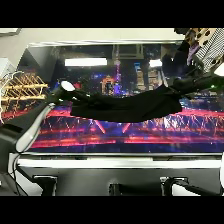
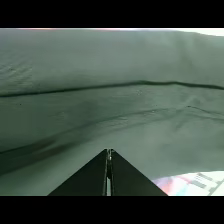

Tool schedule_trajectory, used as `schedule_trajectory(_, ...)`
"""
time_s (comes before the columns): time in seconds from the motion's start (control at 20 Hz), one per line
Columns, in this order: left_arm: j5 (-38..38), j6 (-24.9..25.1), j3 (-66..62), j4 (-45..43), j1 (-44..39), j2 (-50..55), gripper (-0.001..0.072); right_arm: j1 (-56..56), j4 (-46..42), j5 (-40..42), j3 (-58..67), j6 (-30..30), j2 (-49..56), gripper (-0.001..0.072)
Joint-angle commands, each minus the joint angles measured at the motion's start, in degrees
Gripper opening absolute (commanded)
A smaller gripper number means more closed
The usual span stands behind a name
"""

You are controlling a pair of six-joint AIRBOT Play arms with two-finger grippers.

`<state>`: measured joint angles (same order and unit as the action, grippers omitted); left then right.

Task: Fold the clothes and pants, and hang the long-sleeved shirts on hangers.

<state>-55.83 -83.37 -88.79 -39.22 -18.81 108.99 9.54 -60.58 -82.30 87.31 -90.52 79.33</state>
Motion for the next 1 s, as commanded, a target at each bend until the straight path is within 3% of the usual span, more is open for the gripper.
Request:
schedule_trajectory(0.0,6.88,-0.02,-1.46,8.28,-8.33,3.67,0.0014,-0.02,-3.69,-3.76,5.44,-3.48,-1.25,0.0029)
schedule_trajectory(0.15,8.52,-0.96,-6.88,9.92,-13.27,7.87,0.0014,-0.04,-4.22,-5.84,7.74,-4.13,-1.25,0.0029)
schedule_trajectory(0.55,7.8,-10.86,-24.48,10.01,-20.94,21.68,0.0013,-0.04,-4.59,-7.37,11.69,-5.29,-1.25,0.0029)
schedule_trajectory(0.7,6.73,-11.58,-26.84,11.19,-22.14,23.45,0.0014,-0.04,-4.63,-6.97,11.67,-5.29,-1.22,0.0029)
schedule_trajectory(0.85,0.22,-10.93,-26.84,10.47,-19.12,22.18,0.0012,-0.04,-4.61,-5.84,11.67,-5.27,-1.22,0.0029)
schedule_trajectory(0.95,-6.54,-10.86,-26.84,4.37,-15.52,19.39,0.0011,-0.15,-4.07,-5.68,11.67,-4.98,-0.9,0.0029)
